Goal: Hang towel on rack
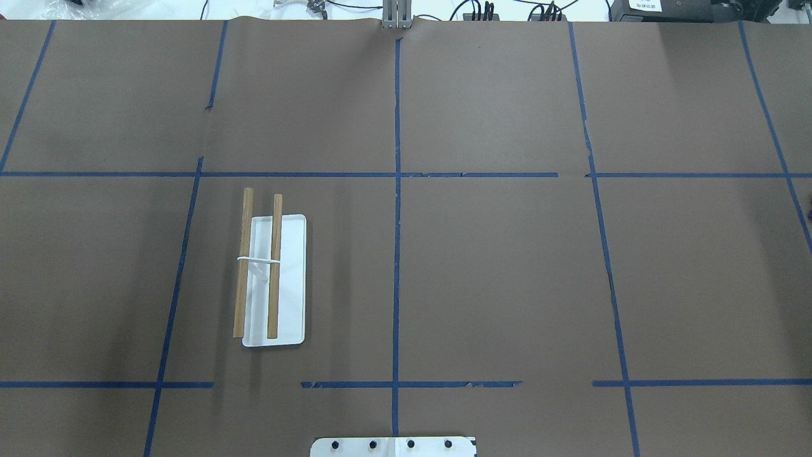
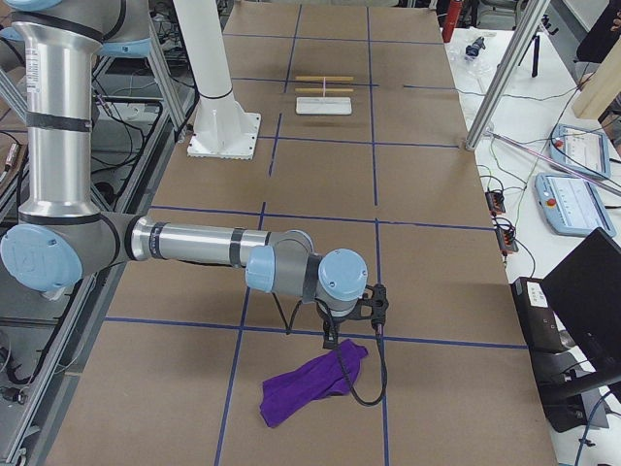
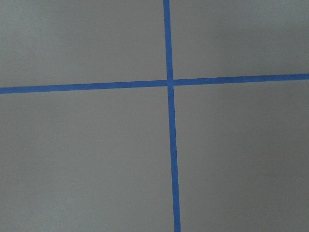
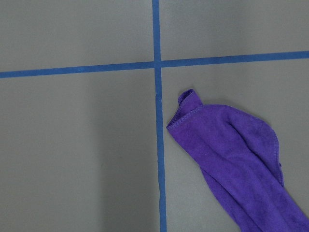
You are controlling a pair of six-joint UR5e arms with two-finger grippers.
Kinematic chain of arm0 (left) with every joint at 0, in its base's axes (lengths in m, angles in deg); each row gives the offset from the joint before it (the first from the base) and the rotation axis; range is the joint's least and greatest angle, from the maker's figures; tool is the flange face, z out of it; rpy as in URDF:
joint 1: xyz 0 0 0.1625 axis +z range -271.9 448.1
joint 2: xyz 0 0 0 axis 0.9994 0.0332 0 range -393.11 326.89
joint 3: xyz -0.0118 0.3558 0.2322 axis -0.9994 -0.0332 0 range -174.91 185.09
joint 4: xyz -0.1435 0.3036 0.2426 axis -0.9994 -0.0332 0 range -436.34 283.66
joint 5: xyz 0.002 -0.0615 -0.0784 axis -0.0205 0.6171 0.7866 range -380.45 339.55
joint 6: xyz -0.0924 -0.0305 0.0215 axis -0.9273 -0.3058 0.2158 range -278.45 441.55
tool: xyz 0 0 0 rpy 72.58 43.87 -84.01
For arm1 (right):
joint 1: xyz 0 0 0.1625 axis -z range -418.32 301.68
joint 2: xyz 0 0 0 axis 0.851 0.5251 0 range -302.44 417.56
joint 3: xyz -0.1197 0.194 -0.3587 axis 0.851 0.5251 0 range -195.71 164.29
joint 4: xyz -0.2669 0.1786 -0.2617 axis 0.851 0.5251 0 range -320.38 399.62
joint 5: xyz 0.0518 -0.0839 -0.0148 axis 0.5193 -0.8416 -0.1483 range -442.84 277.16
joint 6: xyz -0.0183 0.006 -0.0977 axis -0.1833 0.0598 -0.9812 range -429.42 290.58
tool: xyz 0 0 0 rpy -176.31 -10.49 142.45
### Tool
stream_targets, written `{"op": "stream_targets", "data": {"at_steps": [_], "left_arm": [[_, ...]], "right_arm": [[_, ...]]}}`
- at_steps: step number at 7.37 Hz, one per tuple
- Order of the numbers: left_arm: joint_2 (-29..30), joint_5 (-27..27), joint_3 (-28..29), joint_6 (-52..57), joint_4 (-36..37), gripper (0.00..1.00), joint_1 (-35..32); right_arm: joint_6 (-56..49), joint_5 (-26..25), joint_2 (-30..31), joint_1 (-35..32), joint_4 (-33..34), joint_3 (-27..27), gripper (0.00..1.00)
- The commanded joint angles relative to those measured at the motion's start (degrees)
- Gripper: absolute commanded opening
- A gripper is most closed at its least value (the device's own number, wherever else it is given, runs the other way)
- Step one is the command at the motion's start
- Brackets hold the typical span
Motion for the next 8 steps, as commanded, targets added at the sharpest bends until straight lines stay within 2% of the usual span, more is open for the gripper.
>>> {"op": "stream_targets", "data": {"at_steps": [1,5,6,7,8], "left_arm": [[0.22,0.0,0.0,0.0,0.0,1.0,-0.04],[0.49,0.09,-0.61,0.0,-0.09,1.0,-0.04],[0.4,0.0,-1.05,0.0,-0.7,1.0,-0.04],[0.49,0.0,-1.49,0.0,-0.88,1.0,-0.04],[0.4,0.09,-2.01,0.0,-0.97,1.0,-0.04]], "right_arm": [[0.04,-0.09,-0.09,0.02,-1.41,0.27,1.0],[0.04,-0.27,-0.28,0.1,-5.1,1.76,1.0],[0.13,-0.18,0.34,0.19,-5.45,5.42,1.0],[-0.66,-0.53,1.04,0.19,-10.59,8.06,1.0],[-5.1,-2.45,1.31,0.19,-21.08,14.44,1.0]]}}
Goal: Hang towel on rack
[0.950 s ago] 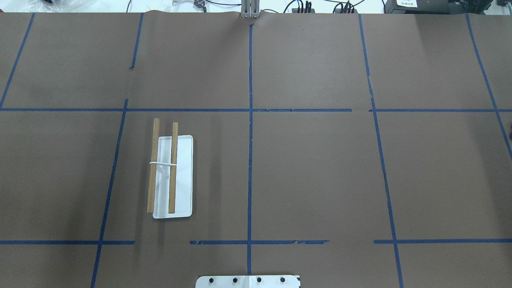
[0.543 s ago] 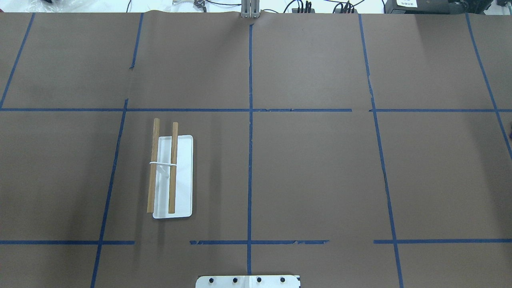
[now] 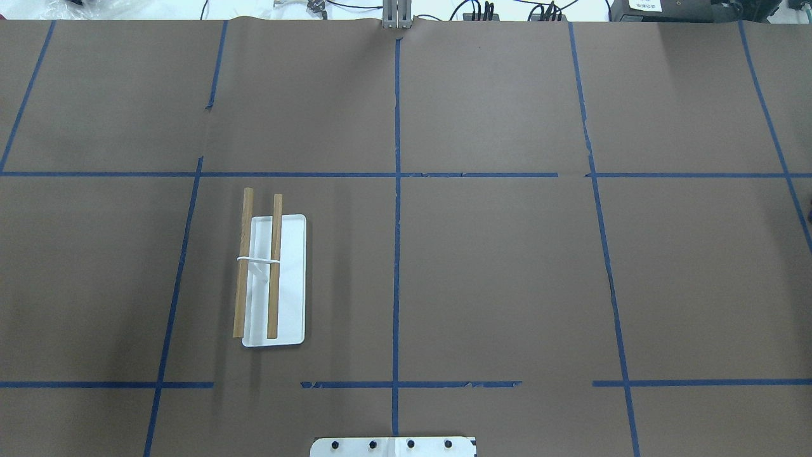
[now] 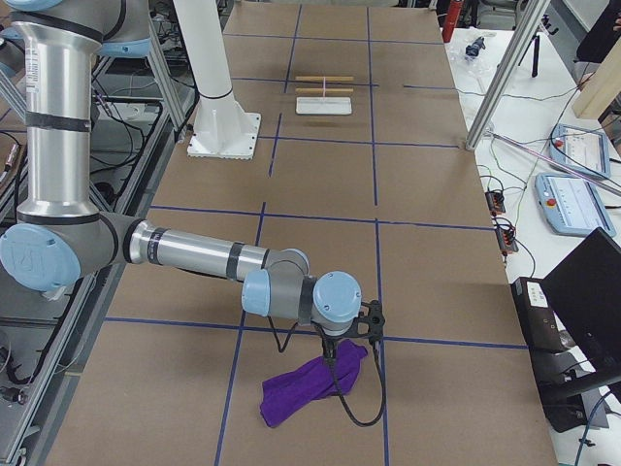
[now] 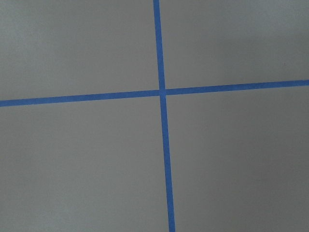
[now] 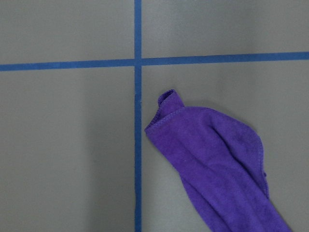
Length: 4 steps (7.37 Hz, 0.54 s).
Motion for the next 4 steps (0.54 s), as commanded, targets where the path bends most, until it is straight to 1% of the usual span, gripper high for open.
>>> {"op": "stream_targets", "data": {"at_steps": [1,2,3,4], "left_arm": [[-0.12,0.06,-1.57,0.0,-0.21,1.0,-0.01],[-0.56,0.06,-2.72,-0.09,-0.21,1.0,-0.1],[-0.74,0.06,-3.6,-0.09,-0.21,1.0,-0.1],[-0.83,0.15,-3.87,-0.09,-0.21,1.0,-0.1]], "right_arm": [[-5.9,-1.88,0.49,0.72,-18.5,13.1,1.0],[-5.67,-2.05,0.49,3.51,-23.2,15.51,1.0],[-5.66,-3.54,0.49,5.89,-23.94,15.54,1.0],[-5.84,-6.86,0.49,8.35,-24.3,15.71,1.0]]}}
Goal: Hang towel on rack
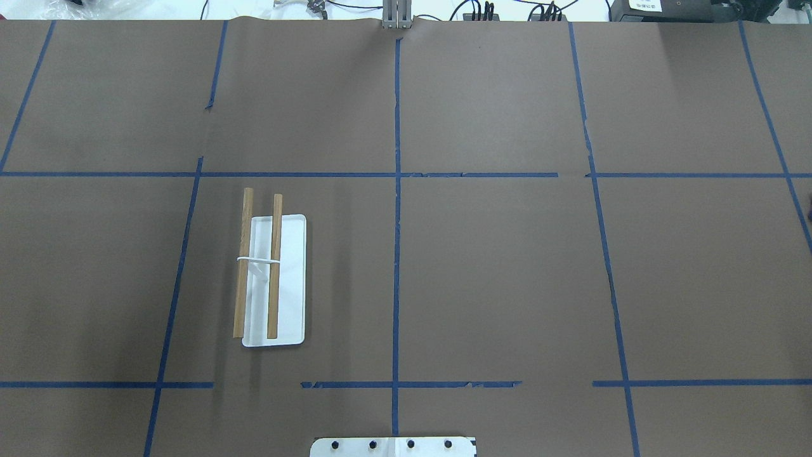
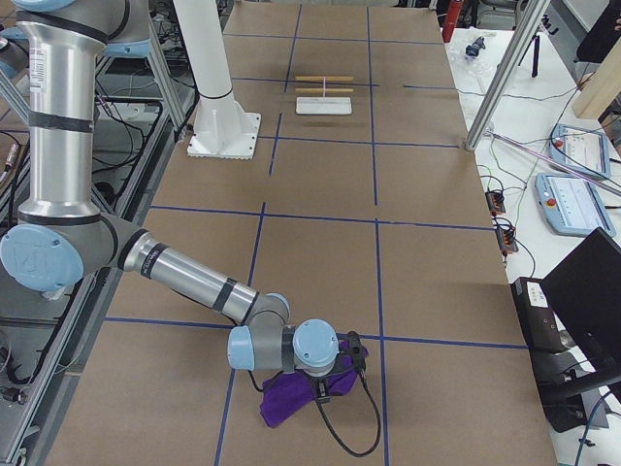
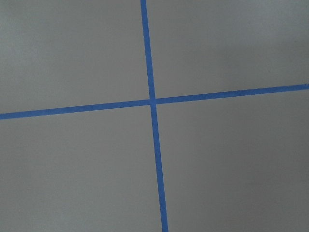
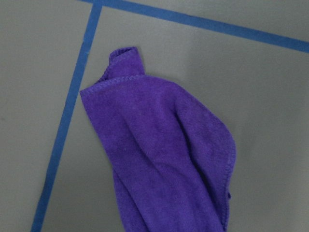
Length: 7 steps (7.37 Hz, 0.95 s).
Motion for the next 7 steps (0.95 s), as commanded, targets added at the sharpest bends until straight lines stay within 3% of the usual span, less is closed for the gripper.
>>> {"op": "stream_targets", "data": {"at_steps": [1,7], "left_arm": [[-0.19,0.07,-0.89,-0.01,0.0,1.0,-0.02],[-0.19,0.07,-0.98,0.08,0.0,1.0,-0.02]], "right_arm": [[-0.28,-5.14,0.09,4.5,-2.44,1.67,1.0],[-0.99,-5.34,0.01,7.23,-2.54,4.41,1.0]]}}
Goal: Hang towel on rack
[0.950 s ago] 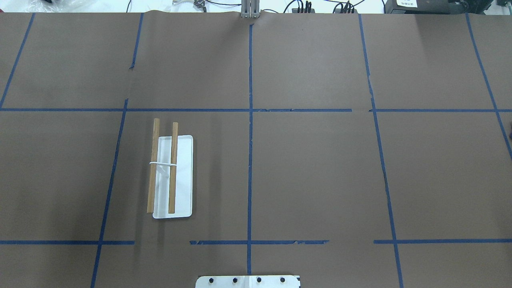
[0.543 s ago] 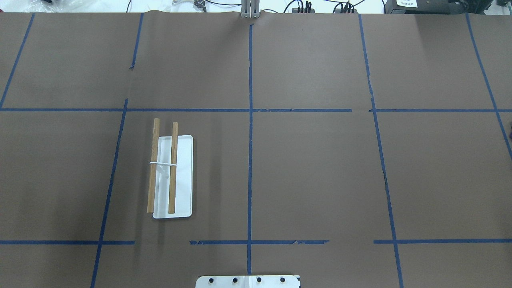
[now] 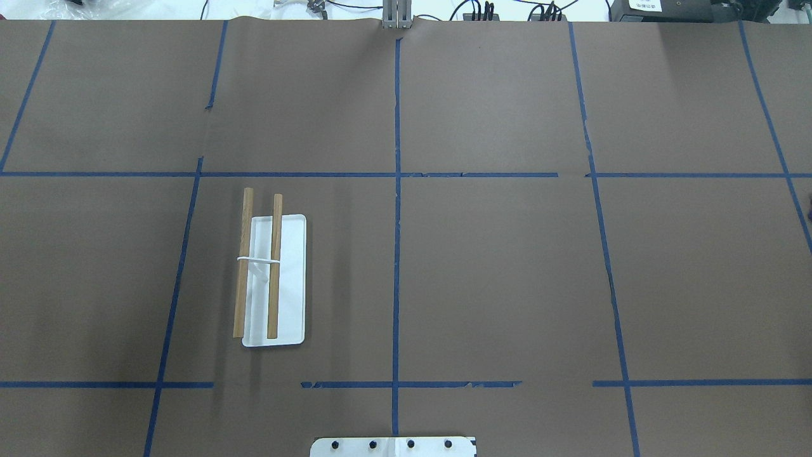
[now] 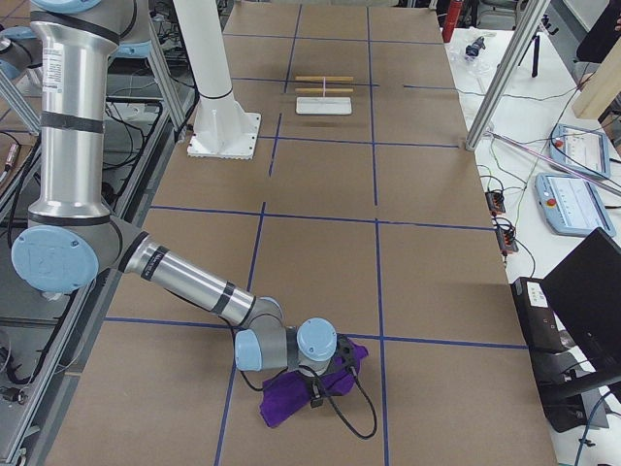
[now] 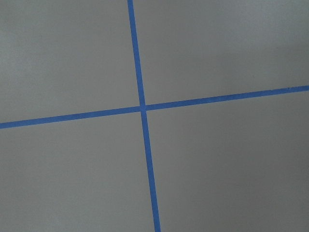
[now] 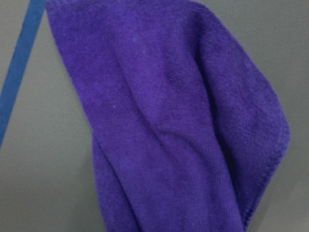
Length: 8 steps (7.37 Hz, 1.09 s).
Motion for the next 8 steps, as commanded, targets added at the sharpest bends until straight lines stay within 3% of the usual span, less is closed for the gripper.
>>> {"op": "stream_targets", "data": {"at_steps": [1,2,3,6,8], "left_arm": [[0.0,0.0,0.15,-0.02,0.0,1.0,0.0],[0.0,-0.08,0.32,0.07,0.0,1.0,0.0],[0.0,0.0,0.32,0.07,0.0,1.0,0.0],[0.0,0.0,0.06,0.07,0.0,1.0,0.0],[0.0,0.0,-0.2,0.07,0.0,1.0,0.0]], "right_arm": [[-0.5,-0.08,-0.07,0.1,0.01,0.26,0.68],[-0.94,0.01,-0.16,0.1,-0.08,0.08,0.17],[-1.38,0.1,-0.25,0.02,-0.17,-0.01,0.0],[-1.74,0.98,-0.16,-0.07,-0.26,-2.1,0.0],[-1.39,3.68,-0.07,-2.16,-0.17,-7.97,0.0]]}}
